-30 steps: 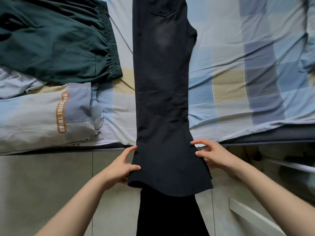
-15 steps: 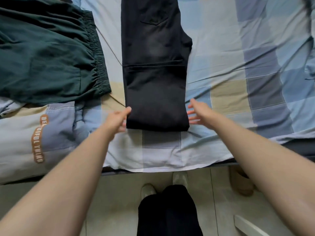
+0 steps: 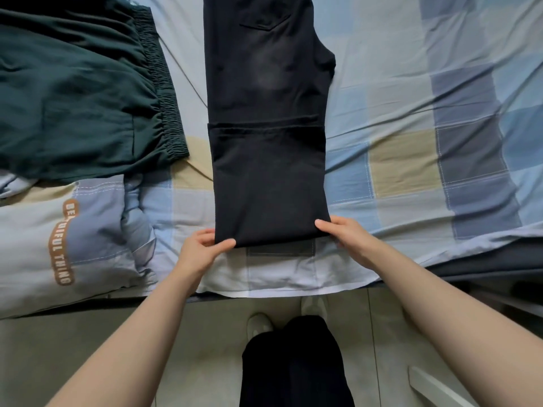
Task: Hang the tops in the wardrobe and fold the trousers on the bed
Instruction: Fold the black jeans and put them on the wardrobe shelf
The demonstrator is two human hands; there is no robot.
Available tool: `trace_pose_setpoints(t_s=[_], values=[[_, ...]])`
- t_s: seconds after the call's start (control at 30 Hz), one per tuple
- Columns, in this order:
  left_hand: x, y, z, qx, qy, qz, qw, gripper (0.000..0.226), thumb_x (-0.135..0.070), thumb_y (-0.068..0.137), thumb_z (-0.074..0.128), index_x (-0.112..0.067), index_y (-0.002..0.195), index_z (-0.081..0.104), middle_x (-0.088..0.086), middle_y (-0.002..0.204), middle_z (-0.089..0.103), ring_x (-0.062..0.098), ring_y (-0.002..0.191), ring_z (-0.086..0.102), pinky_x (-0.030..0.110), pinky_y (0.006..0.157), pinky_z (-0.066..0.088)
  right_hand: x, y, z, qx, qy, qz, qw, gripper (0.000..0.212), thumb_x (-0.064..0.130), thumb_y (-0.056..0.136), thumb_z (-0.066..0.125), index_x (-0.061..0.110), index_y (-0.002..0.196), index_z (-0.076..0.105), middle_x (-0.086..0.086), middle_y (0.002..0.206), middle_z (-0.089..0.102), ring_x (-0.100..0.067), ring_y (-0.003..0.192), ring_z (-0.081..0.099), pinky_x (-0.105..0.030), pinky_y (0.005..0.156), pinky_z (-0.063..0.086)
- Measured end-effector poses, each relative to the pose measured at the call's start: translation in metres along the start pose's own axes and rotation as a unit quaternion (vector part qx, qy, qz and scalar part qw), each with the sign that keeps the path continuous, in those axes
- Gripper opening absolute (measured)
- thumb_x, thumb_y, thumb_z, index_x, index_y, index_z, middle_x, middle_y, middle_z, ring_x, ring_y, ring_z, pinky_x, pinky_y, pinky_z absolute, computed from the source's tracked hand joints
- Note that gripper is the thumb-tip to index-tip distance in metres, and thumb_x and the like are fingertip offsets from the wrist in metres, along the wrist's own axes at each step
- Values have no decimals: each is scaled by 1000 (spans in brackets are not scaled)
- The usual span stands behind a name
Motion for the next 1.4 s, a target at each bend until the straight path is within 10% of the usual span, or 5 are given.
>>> trace_pose_setpoints(t_s=[0.2, 0.47, 0.77, 0.93, 1.4], values=[[25, -7, 4, 2, -96, -76, 992, 27, -35, 78, 79, -9, 81, 72, -1, 86, 73, 14, 86, 69, 30, 85, 55, -18, -1, -2, -70, 70, 30, 995, 56, 43, 91, 59, -5, 119, 57, -19, 113, 60, -20, 99, 58, -32, 76, 56], [27, -13, 0, -23, -74, -43, 996, 43, -19, 79, 80, -15, 46, 52, -1, 45, 45, 10, 49, 52, 27, 78, 55, -31, -31, 5, -96, 138, -4, 986, 19, 11, 92, 61, -6, 85, 64, -14, 98, 65, -17, 82, 65, -29, 81, 57], [61, -110, 27, 46, -6, -14, 999, 55, 5, 83, 69, -25, 121, 41, 6, 65, 52, 13, 56, 57, 23, 57, 53, -64, -114, -6, -132, -140, -95, 977, 68, 8, 88, 61, 30, 140, 24, 10, 76, 58, 1, 54, 54, -24, 62, 51], [74, -176, 43, 193, 111, -10, 975, 87, 6, 91, 56, -53, 144, 22, 13, 78, 47, 26, 71, 55, 39, 77, 59, -79, -174, 17, -56, -289, -122, 948, 49, 11, 89, 56, 36, 131, 54, 13, 131, 57, -5, 118, 54, -17, 99, 38], [-63, -154, 2, 338, -26, -134, 931, 45, -10, 86, 70, -3, 130, 59, 17, 93, 58, 20, 83, 58, 31, 88, 56, 64, -132, -19, 76, -12, 26, 997, 34, 6, 84, 39, -5, 91, 71, -13, 57, 50, -15, 43, 48, -21, 45, 38]])
Point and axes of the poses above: each hand's wrist, its own y-axis towards the middle knuckle, its own z-axis out of the palm, x = y × z, the point moved 10 cm from there along y, towards the middle knuckle
